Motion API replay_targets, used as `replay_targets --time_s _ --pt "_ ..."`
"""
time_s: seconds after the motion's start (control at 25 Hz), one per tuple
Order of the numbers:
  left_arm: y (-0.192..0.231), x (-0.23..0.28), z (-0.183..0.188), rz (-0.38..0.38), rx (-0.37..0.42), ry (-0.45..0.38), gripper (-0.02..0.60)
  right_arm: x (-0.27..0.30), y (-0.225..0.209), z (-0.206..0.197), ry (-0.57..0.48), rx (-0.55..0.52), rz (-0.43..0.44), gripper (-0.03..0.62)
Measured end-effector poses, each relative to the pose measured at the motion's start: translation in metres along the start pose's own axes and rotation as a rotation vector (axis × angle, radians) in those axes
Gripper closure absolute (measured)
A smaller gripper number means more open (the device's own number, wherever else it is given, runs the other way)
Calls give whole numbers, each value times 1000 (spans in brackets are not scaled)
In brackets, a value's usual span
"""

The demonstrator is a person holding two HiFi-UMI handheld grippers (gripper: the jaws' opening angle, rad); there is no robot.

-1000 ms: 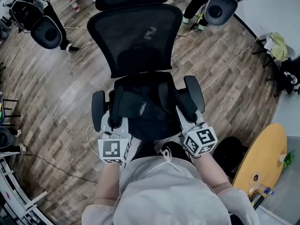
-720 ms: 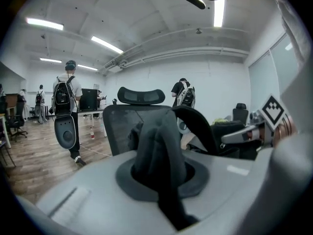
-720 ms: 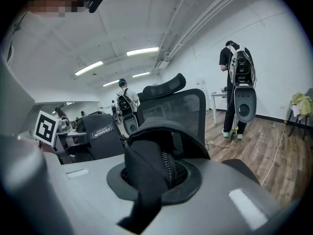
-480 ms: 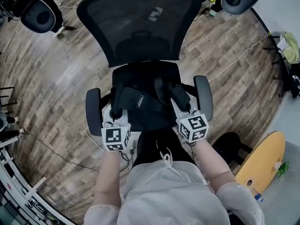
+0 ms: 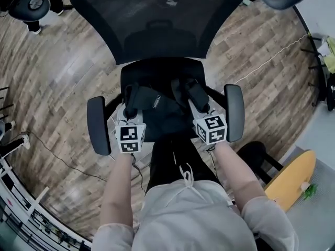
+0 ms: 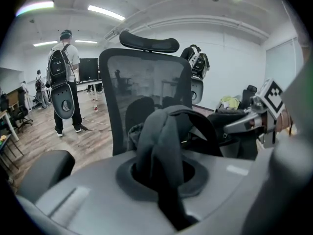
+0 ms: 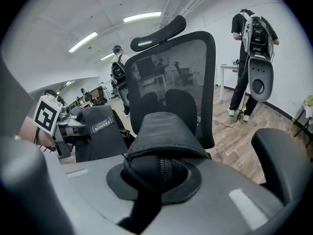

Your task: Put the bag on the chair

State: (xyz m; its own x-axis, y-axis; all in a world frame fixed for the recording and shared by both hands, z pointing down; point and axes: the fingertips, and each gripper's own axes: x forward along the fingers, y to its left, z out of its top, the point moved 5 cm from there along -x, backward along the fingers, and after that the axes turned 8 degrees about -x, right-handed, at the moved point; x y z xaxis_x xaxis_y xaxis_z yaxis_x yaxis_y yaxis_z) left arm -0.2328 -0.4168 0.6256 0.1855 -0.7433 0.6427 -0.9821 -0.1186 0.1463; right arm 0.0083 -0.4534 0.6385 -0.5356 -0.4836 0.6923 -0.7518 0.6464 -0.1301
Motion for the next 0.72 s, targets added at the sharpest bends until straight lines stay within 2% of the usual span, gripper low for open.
replay_targets --time_s 0.32,0.52,0.72 --pt "11 41 -16 -2 69 70 552 43 -12 -20 77 -14 -10 548" --pt "9 48 -16 -18 93 63 552 47 -18 -30 91 18 -28 548" --pt "10 52 -26 -11 92 80 551 51 -17 -47 158 46 -49 545"
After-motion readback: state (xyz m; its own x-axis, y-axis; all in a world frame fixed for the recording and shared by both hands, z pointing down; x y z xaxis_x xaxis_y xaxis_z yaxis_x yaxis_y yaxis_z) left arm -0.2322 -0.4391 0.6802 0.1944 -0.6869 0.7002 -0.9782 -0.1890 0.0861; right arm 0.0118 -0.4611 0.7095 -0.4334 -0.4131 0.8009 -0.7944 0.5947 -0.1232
